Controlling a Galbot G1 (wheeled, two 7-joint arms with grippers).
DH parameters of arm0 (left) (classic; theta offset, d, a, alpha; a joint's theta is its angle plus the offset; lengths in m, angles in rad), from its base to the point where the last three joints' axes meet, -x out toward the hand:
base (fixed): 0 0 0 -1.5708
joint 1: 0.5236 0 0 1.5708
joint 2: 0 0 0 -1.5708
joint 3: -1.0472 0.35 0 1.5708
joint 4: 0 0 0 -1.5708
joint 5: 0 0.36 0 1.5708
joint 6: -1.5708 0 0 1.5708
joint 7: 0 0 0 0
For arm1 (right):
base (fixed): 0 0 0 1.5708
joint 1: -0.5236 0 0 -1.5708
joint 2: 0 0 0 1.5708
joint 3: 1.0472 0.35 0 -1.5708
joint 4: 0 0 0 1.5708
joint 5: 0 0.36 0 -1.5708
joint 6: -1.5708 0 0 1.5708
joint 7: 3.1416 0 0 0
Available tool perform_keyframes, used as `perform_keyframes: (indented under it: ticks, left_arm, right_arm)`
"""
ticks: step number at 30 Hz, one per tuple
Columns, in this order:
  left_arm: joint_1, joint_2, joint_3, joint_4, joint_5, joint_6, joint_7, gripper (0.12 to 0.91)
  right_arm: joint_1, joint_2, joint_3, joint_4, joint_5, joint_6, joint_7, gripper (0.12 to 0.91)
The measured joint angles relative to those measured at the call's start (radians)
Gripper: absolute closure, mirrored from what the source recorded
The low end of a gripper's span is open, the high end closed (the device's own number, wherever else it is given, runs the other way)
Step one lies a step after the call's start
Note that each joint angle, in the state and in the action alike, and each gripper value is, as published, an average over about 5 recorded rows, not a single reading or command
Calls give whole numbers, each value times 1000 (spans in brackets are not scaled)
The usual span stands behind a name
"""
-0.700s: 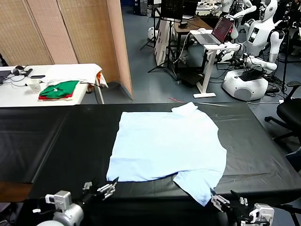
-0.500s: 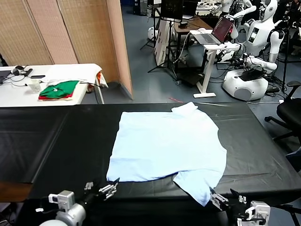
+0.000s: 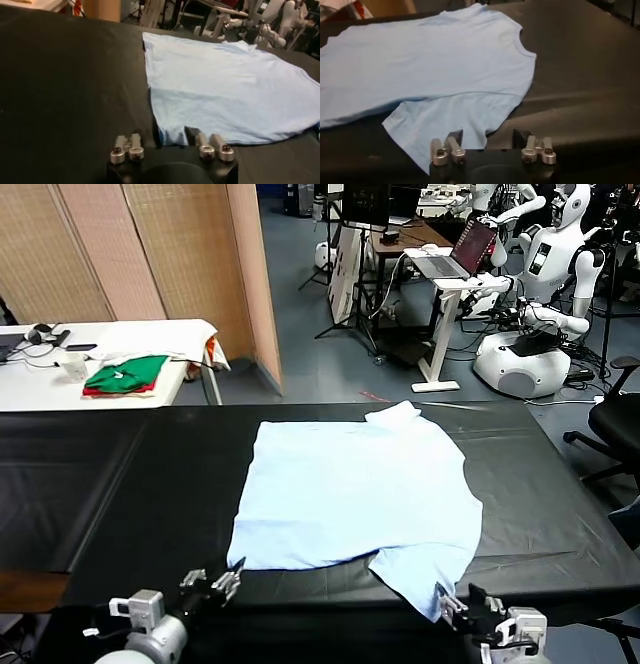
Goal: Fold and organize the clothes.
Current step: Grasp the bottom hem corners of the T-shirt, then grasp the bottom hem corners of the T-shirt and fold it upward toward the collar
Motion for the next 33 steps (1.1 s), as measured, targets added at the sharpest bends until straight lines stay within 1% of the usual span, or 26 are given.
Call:
perform_keyframes:
  ticks: [2, 3, 4, 6, 10, 16, 21, 23, 26, 30, 33]
  left_arm:
    - [8, -1, 2, -6, 8, 1, 0, 779]
    - [13, -1, 3, -11, 13, 1, 0, 827]
    - [18, -2, 3, -15, 20, 2, 0, 857]
    - [29, -3, 2, -26, 31, 3, -2, 881]
    - [58, -3, -11, -52, 37, 6, -17, 883]
    - [110, -6, -47, -94, 32, 9, -34, 883]
    - [158, -12, -93, -121, 17, 11, -49, 883]
    - [178, -15, -114, -132, 8, 7, -50, 883]
    - [206, -21, -146, -146, 0, -4, -49, 883]
    - [221, -35, -167, -160, 0, -28, -40, 883]
    - [210, -53, -163, -158, 2, -62, -25, 883]
  right_arm:
    - [-9, 1, 2, 10, 1, 2, -1, 869]
    - [-15, 1, 3, 16, 2, 2, -1, 885]
    - [-20, 1, 4, 23, 2, 3, -2, 885]
    - [-33, 1, 6, 37, 3, 3, -2, 885]
    - [-62, 2, 5, 67, 3, -7, 5, 885]
    - [-104, -2, -9, 96, 3, -32, 33, 885]
    - [-119, -5, -10, 110, 5, -34, 35, 885]
    - [-118, -5, -7, 116, 9, -32, 29, 885]
    - [-111, -10, 6, 123, 21, -10, 4, 885]
    - [-79, -26, 27, 114, 31, 59, -37, 885]
    - [-36, -41, 33, 89, 42, 107, -51, 885]
